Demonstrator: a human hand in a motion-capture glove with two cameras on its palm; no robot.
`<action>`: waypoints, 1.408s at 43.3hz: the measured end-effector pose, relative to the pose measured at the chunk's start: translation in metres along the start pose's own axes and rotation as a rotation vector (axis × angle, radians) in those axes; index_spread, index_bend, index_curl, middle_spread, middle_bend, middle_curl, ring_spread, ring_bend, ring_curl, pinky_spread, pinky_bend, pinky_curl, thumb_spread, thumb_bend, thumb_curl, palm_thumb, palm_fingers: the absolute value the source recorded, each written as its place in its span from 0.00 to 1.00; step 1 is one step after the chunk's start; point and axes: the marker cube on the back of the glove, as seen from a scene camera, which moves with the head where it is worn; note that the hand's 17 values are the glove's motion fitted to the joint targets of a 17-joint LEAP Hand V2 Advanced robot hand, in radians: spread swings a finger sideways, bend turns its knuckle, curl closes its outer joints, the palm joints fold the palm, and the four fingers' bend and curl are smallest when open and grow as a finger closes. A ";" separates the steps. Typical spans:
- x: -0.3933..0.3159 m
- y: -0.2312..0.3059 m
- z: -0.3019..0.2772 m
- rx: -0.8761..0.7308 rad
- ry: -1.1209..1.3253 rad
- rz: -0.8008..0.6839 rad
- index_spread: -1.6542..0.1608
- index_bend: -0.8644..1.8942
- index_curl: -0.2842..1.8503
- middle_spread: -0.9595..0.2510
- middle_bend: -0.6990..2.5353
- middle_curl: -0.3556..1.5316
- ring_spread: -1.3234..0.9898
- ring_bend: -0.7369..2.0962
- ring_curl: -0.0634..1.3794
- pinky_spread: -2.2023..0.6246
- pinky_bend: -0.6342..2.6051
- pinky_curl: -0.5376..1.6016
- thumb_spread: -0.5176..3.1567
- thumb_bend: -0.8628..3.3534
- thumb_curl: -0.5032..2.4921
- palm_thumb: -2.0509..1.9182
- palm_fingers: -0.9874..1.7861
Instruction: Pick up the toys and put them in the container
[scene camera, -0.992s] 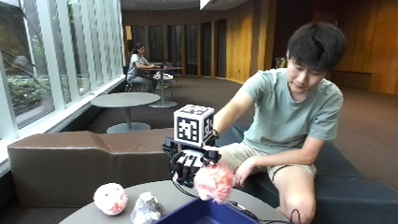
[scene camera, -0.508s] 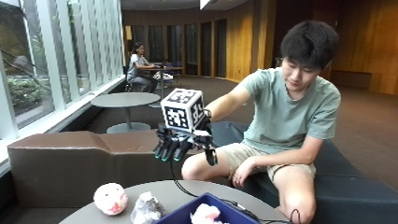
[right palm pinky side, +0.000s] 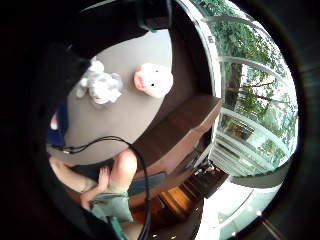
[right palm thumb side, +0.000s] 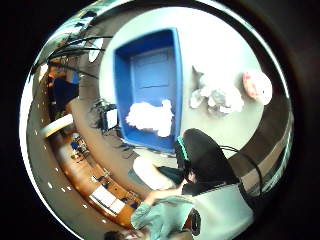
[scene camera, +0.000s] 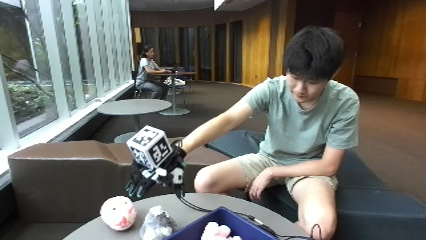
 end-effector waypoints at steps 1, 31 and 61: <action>0.004 -0.006 0.016 -0.011 -0.007 0.002 0.80 0.34 0.24 0.73 0.25 0.34 0.58 0.33 0.26 0.80 0.50 0.44 0.48 0.20 0.34 0.57 0.24; 0.035 -0.075 0.196 0.180 -0.128 0.071 0.79 0.43 0.24 0.63 0.36 0.38 0.45 0.56 0.37 0.69 0.48 0.41 0.50 0.23 0.33 0.65 0.70; 0.023 0.046 -0.031 0.333 -0.133 0.004 0.82 0.66 0.42 0.56 0.54 0.59 0.37 0.67 0.55 0.67 0.48 0.46 0.38 0.24 0.45 0.69 0.72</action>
